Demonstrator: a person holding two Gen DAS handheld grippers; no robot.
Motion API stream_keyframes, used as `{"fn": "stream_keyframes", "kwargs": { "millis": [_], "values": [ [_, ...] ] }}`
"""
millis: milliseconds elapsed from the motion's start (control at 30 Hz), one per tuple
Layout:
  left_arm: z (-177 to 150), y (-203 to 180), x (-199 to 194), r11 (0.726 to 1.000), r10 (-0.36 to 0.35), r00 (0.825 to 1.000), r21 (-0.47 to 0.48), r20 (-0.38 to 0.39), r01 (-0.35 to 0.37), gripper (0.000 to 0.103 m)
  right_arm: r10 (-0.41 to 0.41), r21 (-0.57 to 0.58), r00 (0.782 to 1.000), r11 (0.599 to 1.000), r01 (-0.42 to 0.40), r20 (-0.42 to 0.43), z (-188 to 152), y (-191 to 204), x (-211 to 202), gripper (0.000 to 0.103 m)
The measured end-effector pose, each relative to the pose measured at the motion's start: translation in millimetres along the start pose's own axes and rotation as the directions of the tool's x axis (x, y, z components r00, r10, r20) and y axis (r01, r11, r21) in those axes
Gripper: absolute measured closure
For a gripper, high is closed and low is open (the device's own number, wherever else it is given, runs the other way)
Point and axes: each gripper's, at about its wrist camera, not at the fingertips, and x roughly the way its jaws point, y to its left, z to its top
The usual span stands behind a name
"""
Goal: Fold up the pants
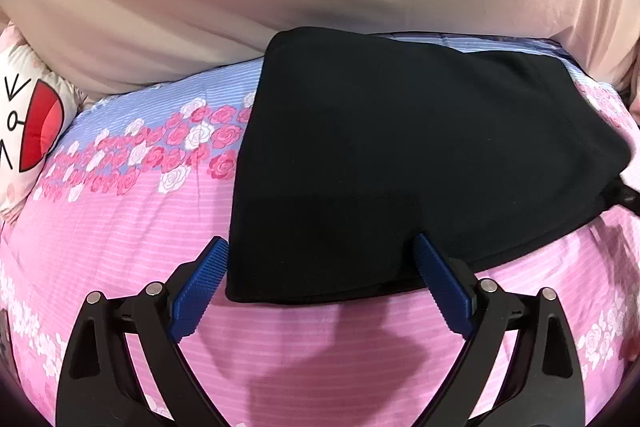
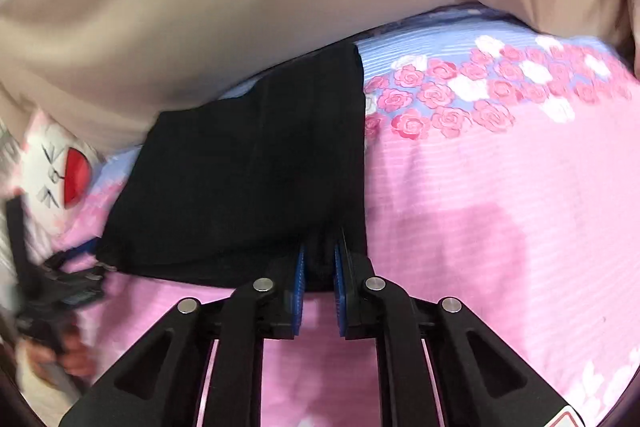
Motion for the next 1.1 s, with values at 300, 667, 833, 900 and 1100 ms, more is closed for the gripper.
{"fn": "stream_keyframes", "kwargs": {
  "millis": [300,667,833,900,1100],
  "values": [
    [2.8,0.6,-4.1,1.000,0.009,1.000,-0.005,0.001,-0.009,0.012,-0.063,-0.117,0.998,0.991,0.060,-0.022,15.5,32.3,14.2,0.088],
    [0.3,-3.6,-27.6,1.000,-0.001,1.000,0.006,0.014,0.001,0.013,-0.033,-0.020,0.994,0.999,0.035,0.108,-8.2,47.6,-57.0,0.087],
    [-12.2,-3.4,-74.3,1.000,0.010,0.997,-0.005,0.078,-0.010,0.008,-0.073,-0.040,0.987,0.996,0.080,0.143,-36.6,70.8,-82.4,0.083],
    [-22.1,0.4,-104.8,1.000,0.014,0.992,-0.027,0.129,-0.011,0.005,-0.076,-0.050,0.982,0.995,0.086,0.175,-48.9,82.3,-95.5,0.072],
    [-57.0,4.5,-170.1,0.999,0.020,0.972,-0.053,0.232,-0.008,0.005,-0.155,-0.102,0.944,0.976,0.192,0.293,-86.6,112.9,-134.9,0.049]
  ]
}}
